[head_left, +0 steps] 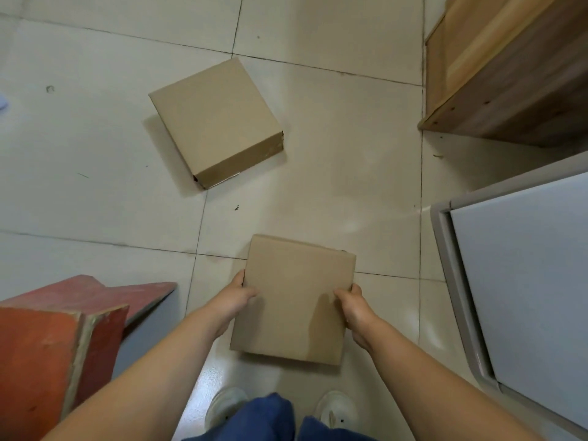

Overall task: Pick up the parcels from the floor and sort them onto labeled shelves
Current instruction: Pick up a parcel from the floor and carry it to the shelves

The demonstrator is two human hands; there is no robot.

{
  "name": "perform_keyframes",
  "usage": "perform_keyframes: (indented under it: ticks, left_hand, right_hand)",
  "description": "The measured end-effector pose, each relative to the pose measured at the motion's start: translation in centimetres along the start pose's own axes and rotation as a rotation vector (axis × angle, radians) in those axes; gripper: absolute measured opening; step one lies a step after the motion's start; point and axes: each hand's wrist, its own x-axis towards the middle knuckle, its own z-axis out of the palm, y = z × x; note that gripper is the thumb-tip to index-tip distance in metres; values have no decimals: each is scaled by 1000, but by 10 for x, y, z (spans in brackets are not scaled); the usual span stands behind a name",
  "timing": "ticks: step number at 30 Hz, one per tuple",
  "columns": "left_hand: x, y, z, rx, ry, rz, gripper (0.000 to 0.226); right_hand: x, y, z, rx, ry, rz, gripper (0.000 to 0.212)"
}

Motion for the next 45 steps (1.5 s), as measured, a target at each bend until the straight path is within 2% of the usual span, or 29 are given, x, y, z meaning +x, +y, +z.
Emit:
perform_keyframes:
  ticks: [7,10,12,16,18,22,25,28,32,36,39,45]
  left_hand:
    - [-60,48,-13,-148,14,25,45]
    - [-106,79,-14,-194,9,77,29]
    - [-140,99,-15,-219,20,108,27]
    - [-209,138,-21,-275,75,128,50]
    - [-248,161,-22,-270,82,160,50]
    - [-341,211,-24,-271,90,258,35]
    - [-416,244,-28,-270,116,321,41]
    - [-484,270,-33,-267,135,362,47]
    - [-568,295,-38,-327,140,430,49]
    - [-638,315,-46,-361,142,510,44]
    - [-672,327,-56,-337,152,561,51]
    - [-725,347,-61,-310,189,639,53]
  right_hand:
    - [-50,-36,-27,76,-45,-98,37]
    - [-87,-59,-43,104,-49,-104,46]
    - [-118,-75,-55,133,-41,-111,47]
    - [-197,-116,-80,182,-77,-145,49]
    - [-240,-137,-91,189,-94,-177,49]
    - [-333,-176,-111,194,-137,-249,52]
    - [-406,-201,-127,194,-153,-300,50]
    - [-477,-223,-142,167,-164,-362,61]
    - [-564,-245,-157,168,-162,-459,63]
    - [-627,-262,-171,192,-159,-505,62]
    - [-664,-273,-183,213,-177,-520,53]
    - [-707,-286,-197,206,-217,-524,79]
